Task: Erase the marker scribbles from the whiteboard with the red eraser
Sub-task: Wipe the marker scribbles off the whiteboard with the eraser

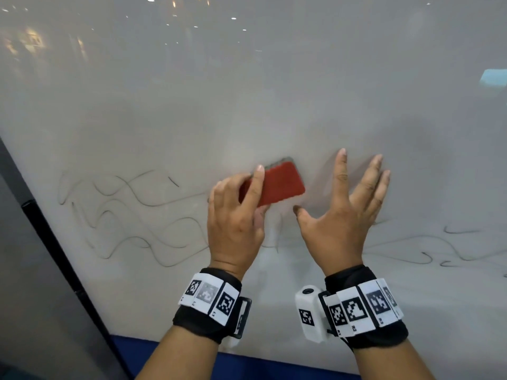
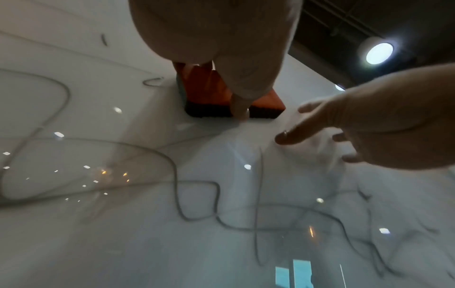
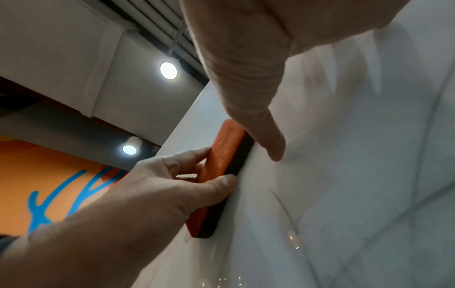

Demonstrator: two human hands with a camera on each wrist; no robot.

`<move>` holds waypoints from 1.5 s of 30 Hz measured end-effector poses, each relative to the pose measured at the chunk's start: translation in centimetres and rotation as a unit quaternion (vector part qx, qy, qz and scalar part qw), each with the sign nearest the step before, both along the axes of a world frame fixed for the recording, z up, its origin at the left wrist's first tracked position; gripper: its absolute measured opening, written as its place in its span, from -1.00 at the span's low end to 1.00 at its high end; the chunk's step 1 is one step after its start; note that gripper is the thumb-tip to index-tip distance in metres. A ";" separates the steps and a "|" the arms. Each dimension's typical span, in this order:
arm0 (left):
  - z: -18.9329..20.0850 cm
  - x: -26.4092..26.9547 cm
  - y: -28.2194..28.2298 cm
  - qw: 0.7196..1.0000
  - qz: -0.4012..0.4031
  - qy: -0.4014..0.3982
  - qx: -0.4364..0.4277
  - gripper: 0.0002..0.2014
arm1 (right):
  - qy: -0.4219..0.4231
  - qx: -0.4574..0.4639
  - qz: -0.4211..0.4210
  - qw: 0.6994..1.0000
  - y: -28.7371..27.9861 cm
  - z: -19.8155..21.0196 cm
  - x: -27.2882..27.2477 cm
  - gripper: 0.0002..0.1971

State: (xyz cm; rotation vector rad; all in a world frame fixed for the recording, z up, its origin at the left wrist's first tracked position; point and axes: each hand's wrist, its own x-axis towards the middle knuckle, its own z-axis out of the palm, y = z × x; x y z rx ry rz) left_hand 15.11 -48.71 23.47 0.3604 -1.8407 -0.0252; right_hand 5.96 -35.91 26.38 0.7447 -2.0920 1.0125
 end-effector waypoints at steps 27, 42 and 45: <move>-1.0 2.7 -5.1 0.976 0.060 0.140 0.154 -0.31 | 0.028 0.046 -0.015 0.998 -2.0 -0.2 1.4 0.16; 0.6 2.2 -3.9 0.953 0.040 0.177 0.244 -0.28 | 0.012 0.033 -0.004 0.999 -2.0 -0.1 1.8 0.14; -0.4 2.3 -3.2 0.998 0.022 0.041 0.043 -0.33 | 0.017 0.033 0.001 0.999 -2.0 -0.1 1.7 0.13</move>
